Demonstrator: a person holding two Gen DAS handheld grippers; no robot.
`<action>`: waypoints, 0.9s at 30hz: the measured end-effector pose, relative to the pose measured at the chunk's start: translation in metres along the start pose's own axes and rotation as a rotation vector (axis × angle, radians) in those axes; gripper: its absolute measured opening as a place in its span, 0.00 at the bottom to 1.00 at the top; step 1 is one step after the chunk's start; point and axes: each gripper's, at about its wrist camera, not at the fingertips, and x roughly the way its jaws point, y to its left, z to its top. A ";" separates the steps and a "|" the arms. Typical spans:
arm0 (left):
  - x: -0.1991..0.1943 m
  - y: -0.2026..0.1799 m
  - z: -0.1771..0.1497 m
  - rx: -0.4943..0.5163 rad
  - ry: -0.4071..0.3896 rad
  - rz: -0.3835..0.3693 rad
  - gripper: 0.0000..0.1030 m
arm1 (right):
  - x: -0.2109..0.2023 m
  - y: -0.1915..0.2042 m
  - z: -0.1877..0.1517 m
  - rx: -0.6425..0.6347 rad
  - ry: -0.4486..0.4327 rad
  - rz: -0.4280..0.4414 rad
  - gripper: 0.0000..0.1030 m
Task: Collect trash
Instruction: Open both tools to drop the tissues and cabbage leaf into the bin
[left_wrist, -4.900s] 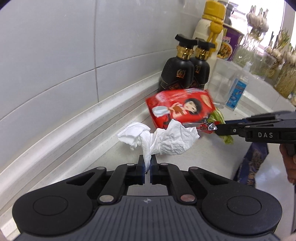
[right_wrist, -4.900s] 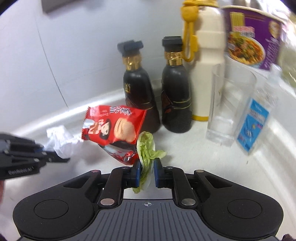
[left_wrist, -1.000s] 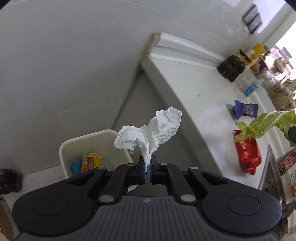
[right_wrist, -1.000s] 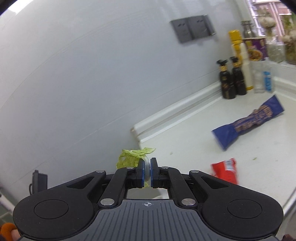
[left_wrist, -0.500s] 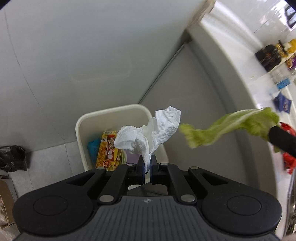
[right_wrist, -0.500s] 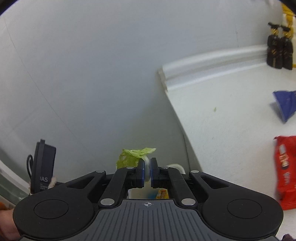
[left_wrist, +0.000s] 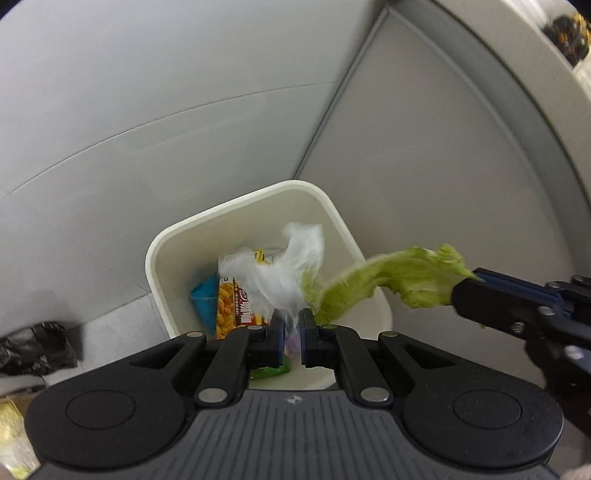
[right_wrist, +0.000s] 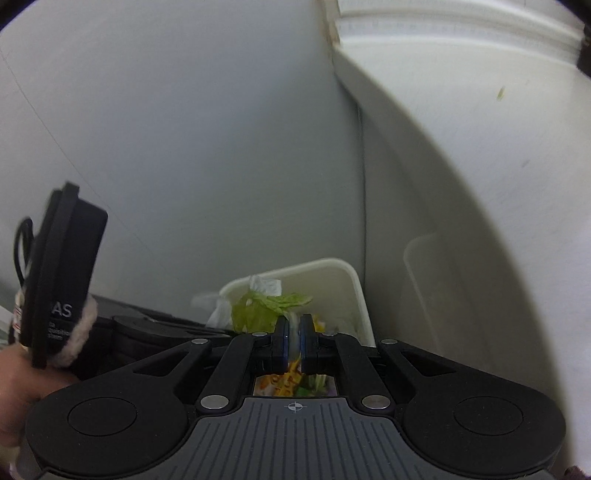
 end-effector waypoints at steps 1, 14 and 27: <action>0.002 0.000 0.001 0.014 0.005 0.005 0.07 | 0.005 -0.001 -0.001 0.003 0.008 -0.002 0.05; 0.012 -0.012 0.004 0.144 0.027 0.051 0.64 | 0.040 -0.027 0.003 0.127 0.065 0.041 0.27; 0.007 0.000 0.003 0.121 0.071 0.086 0.87 | 0.036 -0.028 0.008 0.124 0.061 0.081 0.72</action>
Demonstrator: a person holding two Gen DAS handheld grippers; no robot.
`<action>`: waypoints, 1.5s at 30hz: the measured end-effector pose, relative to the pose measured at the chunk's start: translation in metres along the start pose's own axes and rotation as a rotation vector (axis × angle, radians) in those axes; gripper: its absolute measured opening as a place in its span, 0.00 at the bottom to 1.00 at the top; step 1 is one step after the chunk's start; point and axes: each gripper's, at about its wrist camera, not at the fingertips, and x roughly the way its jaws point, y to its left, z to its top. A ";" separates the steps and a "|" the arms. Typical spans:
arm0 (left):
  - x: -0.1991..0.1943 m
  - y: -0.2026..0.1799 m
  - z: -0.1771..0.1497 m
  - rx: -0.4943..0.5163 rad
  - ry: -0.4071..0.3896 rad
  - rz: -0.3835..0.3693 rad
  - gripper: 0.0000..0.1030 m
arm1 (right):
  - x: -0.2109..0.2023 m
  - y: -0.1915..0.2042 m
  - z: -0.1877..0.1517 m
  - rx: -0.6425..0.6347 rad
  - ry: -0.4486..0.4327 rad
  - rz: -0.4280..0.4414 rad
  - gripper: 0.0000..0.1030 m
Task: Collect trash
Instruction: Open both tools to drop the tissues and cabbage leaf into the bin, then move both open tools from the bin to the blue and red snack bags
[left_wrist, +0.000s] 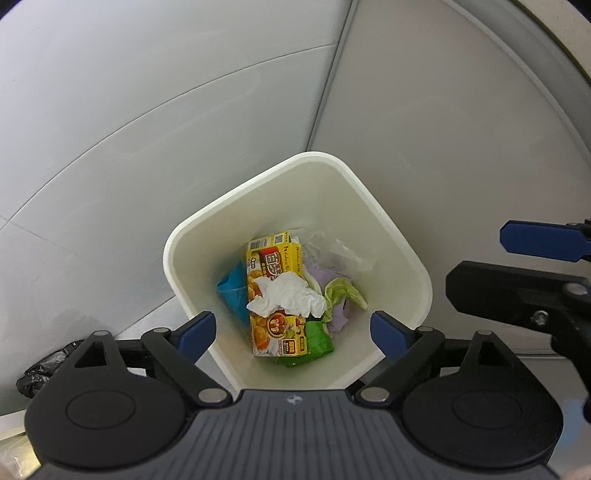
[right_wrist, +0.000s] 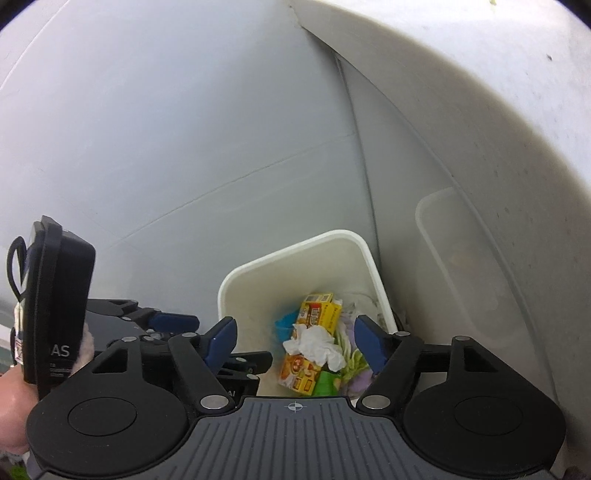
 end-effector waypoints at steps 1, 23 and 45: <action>-0.002 0.001 0.000 -0.003 -0.001 0.001 0.87 | -0.001 0.004 0.000 -0.003 -0.001 0.002 0.73; -0.067 0.014 -0.015 -0.088 -0.141 0.017 0.96 | -0.093 0.039 -0.017 -0.146 -0.089 0.003 0.90; -0.156 -0.077 0.021 0.091 -0.451 -0.150 0.99 | -0.232 -0.058 -0.058 -0.088 -0.439 -0.419 0.99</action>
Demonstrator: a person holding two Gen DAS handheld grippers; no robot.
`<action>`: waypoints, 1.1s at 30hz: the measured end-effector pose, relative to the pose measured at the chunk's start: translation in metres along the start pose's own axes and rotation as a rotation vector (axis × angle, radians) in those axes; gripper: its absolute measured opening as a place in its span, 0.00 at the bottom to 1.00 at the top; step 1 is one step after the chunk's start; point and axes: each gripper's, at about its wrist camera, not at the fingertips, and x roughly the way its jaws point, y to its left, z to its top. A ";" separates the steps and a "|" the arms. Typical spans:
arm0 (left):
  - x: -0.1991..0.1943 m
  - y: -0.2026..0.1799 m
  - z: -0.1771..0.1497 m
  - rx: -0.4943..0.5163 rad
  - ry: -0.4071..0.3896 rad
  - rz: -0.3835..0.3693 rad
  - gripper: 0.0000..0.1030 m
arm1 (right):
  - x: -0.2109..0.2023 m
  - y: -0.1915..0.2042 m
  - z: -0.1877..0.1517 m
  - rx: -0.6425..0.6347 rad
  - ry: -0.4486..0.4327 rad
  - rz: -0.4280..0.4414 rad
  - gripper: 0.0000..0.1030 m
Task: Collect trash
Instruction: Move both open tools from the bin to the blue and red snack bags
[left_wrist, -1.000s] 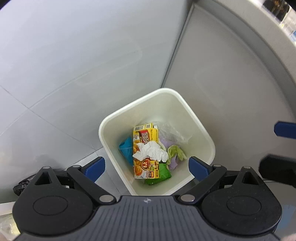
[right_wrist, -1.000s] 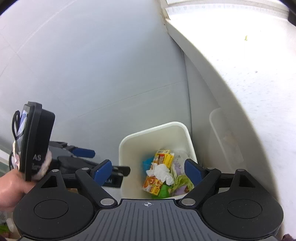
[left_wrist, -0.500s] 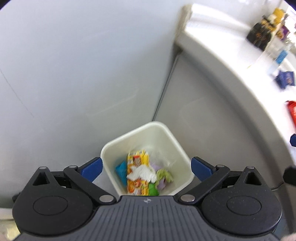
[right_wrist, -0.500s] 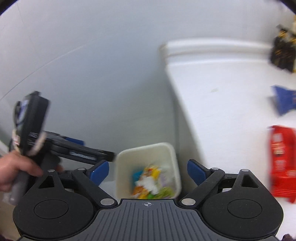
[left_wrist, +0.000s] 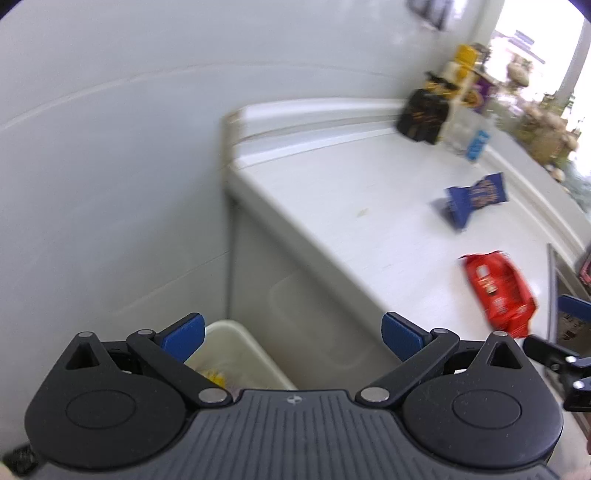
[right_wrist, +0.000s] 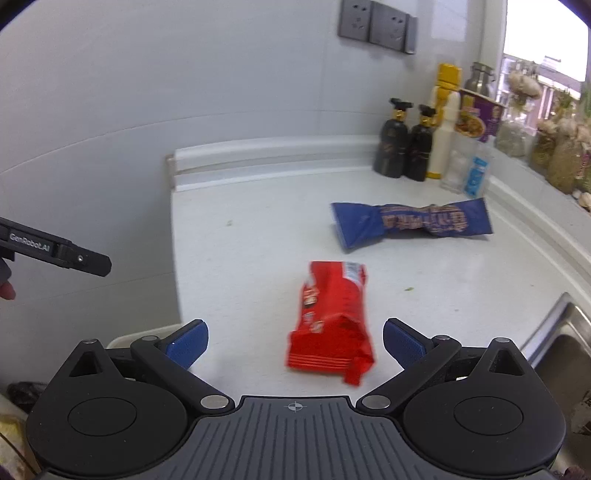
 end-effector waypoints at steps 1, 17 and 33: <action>0.003 -0.006 0.004 0.015 -0.008 -0.010 0.99 | 0.002 -0.004 0.001 0.008 0.002 0.003 0.99; 0.048 -0.104 0.032 0.217 -0.030 -0.136 0.99 | 0.047 -0.020 0.001 -0.012 0.074 0.035 0.99; 0.103 -0.155 0.083 0.287 -0.007 -0.182 0.99 | 0.067 -0.098 0.006 0.095 0.107 -0.062 0.99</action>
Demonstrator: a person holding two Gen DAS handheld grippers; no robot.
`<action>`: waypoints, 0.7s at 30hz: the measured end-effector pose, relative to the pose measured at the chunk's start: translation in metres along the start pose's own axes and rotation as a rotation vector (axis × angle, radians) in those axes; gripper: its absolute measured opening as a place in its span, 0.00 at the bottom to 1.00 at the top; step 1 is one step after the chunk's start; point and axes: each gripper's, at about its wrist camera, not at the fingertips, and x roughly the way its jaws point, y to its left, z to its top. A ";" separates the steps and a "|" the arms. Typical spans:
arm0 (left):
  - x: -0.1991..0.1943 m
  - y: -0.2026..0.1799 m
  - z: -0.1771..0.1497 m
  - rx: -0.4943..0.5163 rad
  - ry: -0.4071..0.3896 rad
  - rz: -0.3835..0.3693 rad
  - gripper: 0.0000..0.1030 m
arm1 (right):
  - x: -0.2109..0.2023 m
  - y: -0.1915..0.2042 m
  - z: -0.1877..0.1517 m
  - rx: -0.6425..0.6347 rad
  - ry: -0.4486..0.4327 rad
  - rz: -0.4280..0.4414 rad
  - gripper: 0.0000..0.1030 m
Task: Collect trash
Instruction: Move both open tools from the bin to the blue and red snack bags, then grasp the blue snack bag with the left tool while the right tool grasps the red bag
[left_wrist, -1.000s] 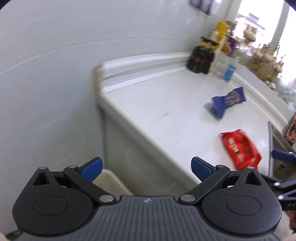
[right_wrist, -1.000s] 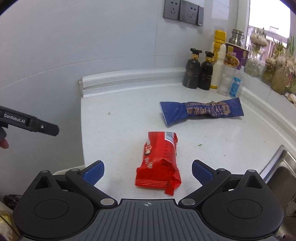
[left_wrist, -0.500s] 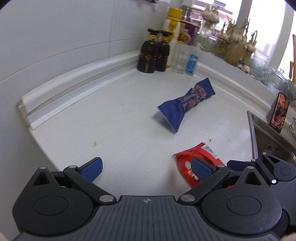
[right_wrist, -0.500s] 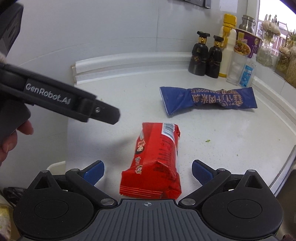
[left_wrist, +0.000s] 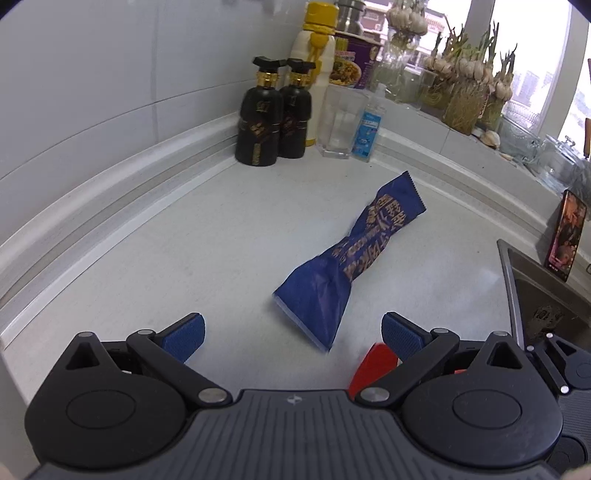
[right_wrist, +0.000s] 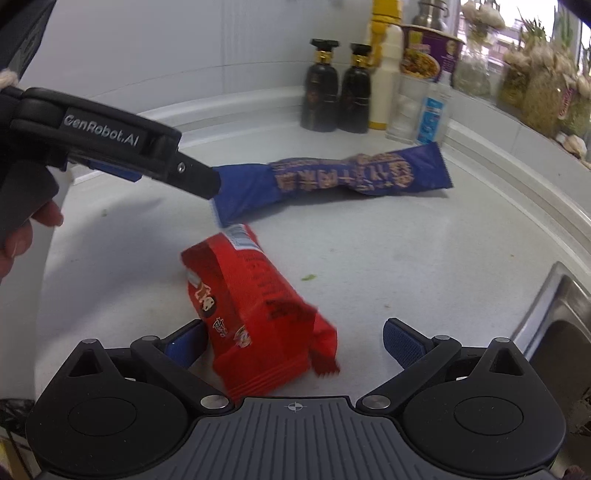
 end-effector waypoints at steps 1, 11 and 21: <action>0.006 -0.003 0.005 0.014 0.012 -0.014 0.99 | 0.000 -0.004 0.000 0.002 0.003 0.008 0.99; 0.054 -0.017 0.037 0.103 0.051 -0.110 0.97 | -0.005 -0.008 0.003 -0.089 0.004 0.152 0.99; 0.076 -0.015 0.039 0.046 0.110 -0.185 0.56 | 0.011 0.003 0.014 -0.171 -0.012 0.169 0.99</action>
